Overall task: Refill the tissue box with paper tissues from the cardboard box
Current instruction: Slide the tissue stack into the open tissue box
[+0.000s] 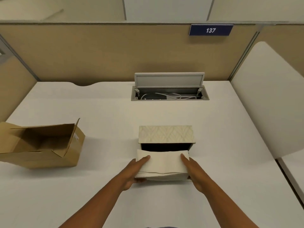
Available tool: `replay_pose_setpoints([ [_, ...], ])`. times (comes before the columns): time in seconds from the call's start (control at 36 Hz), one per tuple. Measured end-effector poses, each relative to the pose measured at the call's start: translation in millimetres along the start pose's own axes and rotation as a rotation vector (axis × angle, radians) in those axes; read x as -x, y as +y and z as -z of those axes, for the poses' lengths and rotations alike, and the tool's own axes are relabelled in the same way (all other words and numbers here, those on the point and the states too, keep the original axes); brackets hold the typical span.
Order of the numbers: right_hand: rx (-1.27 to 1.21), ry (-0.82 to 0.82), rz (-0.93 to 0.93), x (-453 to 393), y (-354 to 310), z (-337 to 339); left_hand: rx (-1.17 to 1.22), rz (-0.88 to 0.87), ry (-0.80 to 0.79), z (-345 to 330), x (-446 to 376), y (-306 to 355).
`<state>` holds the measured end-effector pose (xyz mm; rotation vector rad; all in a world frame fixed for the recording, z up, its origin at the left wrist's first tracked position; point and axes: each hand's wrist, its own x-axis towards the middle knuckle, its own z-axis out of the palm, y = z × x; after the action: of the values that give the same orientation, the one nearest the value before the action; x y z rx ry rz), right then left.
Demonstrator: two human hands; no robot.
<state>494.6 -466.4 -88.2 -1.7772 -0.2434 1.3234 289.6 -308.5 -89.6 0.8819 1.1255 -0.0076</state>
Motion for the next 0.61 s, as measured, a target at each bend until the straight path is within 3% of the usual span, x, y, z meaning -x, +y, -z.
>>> replay_pose_setpoints([
  [0.31,-0.102,0.060,-0.002,-8.8,-1.1,10.0,-0.110,-0.112,0.170,-15.5,-21.2,-5.9],
  [0.61,-0.181,0.155,0.083,-5.4,-11.6,7.4,-0.071,-0.133,0.141,-19.7,-30.3,-10.9],
])
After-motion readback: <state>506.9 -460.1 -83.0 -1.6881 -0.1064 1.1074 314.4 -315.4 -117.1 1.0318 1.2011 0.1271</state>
